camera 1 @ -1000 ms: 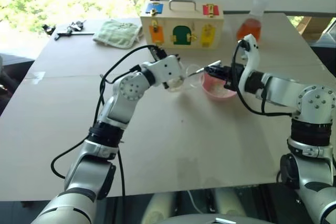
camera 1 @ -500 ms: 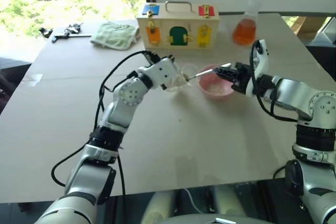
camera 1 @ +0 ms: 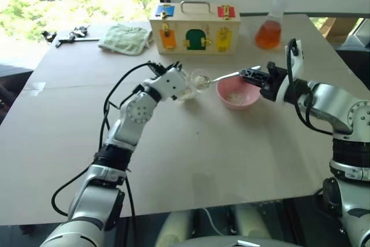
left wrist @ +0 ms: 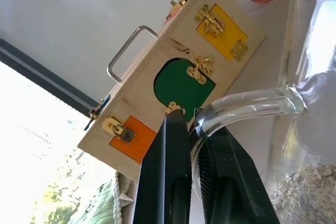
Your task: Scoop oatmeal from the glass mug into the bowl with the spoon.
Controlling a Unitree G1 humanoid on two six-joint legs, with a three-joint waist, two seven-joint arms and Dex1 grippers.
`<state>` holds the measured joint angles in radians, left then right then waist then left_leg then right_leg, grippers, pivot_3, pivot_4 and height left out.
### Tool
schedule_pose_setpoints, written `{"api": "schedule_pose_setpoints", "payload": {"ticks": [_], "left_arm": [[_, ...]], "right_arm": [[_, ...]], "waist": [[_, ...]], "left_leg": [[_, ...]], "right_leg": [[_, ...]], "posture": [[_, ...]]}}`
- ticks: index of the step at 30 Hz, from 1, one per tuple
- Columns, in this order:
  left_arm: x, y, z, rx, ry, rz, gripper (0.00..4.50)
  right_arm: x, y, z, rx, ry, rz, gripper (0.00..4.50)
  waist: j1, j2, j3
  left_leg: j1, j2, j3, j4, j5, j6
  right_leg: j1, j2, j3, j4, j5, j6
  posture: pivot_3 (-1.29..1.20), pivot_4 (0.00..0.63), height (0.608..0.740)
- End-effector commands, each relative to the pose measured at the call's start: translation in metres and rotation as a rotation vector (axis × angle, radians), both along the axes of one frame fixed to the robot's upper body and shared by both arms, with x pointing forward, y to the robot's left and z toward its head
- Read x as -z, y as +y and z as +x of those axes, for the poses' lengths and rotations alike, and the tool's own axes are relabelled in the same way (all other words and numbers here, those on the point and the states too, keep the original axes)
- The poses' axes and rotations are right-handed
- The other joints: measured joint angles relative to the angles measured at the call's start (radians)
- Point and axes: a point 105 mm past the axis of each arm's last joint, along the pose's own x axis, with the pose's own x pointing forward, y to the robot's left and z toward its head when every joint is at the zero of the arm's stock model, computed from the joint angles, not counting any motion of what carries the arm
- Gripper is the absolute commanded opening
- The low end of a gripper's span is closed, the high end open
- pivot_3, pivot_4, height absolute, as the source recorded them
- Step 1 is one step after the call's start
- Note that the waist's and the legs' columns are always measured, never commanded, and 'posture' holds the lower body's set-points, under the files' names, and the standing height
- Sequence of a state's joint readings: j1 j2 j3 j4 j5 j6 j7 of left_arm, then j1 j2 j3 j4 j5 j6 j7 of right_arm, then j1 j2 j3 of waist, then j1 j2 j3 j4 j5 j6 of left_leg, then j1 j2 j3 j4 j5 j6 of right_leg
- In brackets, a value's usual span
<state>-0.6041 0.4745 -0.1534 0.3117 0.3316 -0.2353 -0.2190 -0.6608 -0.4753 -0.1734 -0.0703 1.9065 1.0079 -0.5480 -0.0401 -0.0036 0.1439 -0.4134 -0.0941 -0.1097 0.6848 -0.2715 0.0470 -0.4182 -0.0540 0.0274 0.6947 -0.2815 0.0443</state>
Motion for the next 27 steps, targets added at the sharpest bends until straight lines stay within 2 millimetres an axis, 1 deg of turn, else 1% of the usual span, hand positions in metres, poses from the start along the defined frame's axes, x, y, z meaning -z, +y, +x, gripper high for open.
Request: {"api": "schedule_pose_setpoints", "payload": {"ticks": [1,5,13,22,27], "left_arm": [[-0.0105,0.0136,-0.0019,-0.033,-0.063,-0.015,0.05],[-0.0095,0.0162,-0.0021,-0.048,-0.075,-0.026,0.05],[-0.0097,0.0105,-0.0066,-0.017,-0.111,-0.045,0.05],[-0.0109,0.0126,-0.0075,-0.028,-0.134,-0.042,0.05],[-0.0100,0.0153,-0.0067,-0.044,-0.138,-0.042,0.05]], "right_arm": [[-0.0154,-0.0026,-0.0046,0.005,-0.033,0.045,0.00],[-0.0149,-0.0003,-0.0052,0.011,-0.026,0.070,0.00],[-0.0149,0.0051,-0.0052,0.034,-0.004,0.125,0.00],[-0.0109,0.0024,-0.0035,0.088,0.043,0.166,0.00],[-0.0067,0.0041,-0.0045,0.111,0.078,0.205,0.00]], "waist": [[0.001,0.000,0.000],[0.000,0.000,0.000],[0.000,0.000,0.000],[0.000,0.000,0.000],[-0.001,0.000,0.000]], "left_leg": [[0.000,0.000,0.000,0.000,0.000,0.000],[0.000,0.000,0.000,0.000,0.000,0.000],[0.000,0.000,0.000,0.000,0.000,0.000],[0.000,0.000,0.000,0.000,0.000,0.000],[0.000,0.000,0.001,0.000,0.000,0.000]], "right_leg": [[0.000,0.000,0.000,0.000,0.000,0.000],[0.000,0.000,0.000,0.000,0.000,0.000],[-0.001,0.000,0.000,0.000,0.000,0.000],[-0.001,0.000,0.000,0.000,0.000,0.000],[-0.002,0.000,0.001,0.001,0.000,0.000]], "posture": [[0.00,0.150,0.740],[0.00,0.150,0.740],[0.00,0.150,0.740],[0.00,0.150,0.740],[0.00,0.150,0.740]]}}
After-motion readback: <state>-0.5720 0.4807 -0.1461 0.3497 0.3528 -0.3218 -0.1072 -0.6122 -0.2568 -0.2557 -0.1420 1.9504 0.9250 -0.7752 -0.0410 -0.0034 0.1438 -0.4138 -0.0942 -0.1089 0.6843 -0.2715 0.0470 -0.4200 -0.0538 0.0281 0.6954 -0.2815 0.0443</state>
